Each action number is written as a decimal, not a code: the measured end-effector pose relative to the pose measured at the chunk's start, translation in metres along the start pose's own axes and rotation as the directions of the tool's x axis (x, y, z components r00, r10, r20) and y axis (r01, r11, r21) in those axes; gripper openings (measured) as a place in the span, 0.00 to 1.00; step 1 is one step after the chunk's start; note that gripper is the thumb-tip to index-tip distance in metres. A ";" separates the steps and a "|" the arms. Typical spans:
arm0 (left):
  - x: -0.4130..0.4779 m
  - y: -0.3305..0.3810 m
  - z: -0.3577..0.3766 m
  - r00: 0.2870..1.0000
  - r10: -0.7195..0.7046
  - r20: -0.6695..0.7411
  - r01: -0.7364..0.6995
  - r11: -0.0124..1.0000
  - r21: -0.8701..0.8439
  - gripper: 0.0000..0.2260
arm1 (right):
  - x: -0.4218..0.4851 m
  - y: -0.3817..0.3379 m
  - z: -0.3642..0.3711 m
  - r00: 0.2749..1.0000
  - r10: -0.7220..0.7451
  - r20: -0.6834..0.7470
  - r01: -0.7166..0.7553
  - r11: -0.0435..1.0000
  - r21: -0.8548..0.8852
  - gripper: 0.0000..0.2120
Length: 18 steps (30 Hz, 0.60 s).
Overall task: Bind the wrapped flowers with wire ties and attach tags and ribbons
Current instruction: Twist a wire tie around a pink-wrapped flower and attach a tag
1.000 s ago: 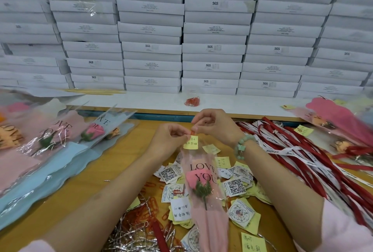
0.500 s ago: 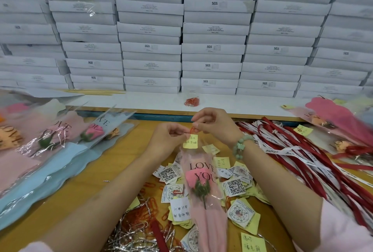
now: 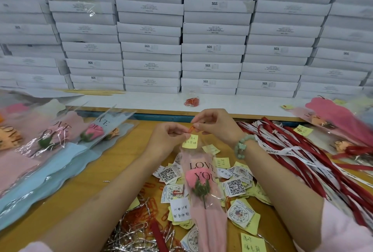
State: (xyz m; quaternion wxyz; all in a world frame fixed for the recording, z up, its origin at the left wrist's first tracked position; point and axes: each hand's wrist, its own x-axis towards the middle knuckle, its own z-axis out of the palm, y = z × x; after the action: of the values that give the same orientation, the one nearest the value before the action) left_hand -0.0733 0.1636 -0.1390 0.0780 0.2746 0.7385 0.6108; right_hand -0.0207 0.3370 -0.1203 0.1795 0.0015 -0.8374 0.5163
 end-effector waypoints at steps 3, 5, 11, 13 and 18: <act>-0.001 0.001 0.000 1.000 -0.010 -0.011 0.010 1.000 -0.001 0.03 | 0.000 0.002 0.001 0.999 -0.037 0.031 0.039 0.997 -0.063 0.04; -0.002 0.001 0.000 1.000 -0.006 -0.013 0.006 1.000 -0.005 0.03 | 0.000 0.003 0.002 0.997 -0.064 0.051 0.069 0.993 -0.099 0.02; -0.002 0.002 -0.001 1.000 0.001 -0.023 -0.001 1.000 -0.006 0.03 | -0.001 0.001 0.002 0.997 -0.046 0.058 0.049 0.998 -0.048 0.03; -0.003 0.003 -0.001 1.000 -0.002 -0.020 0.002 1.000 -0.008 0.03 | -0.002 0.001 0.003 0.997 -0.035 0.065 0.037 0.999 -0.023 0.03; -0.002 0.003 -0.001 0.998 -0.024 -0.061 0.025 1.000 0.006 0.05 | -0.002 0.002 -0.001 0.997 -0.027 0.073 0.028 1.000 -0.013 0.03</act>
State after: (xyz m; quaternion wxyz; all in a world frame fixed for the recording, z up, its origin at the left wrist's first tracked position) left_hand -0.0719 0.1618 -0.1366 0.0622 0.2471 0.7459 0.6154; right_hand -0.0188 0.3383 -0.1224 0.1557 0.0305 -0.8468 0.5077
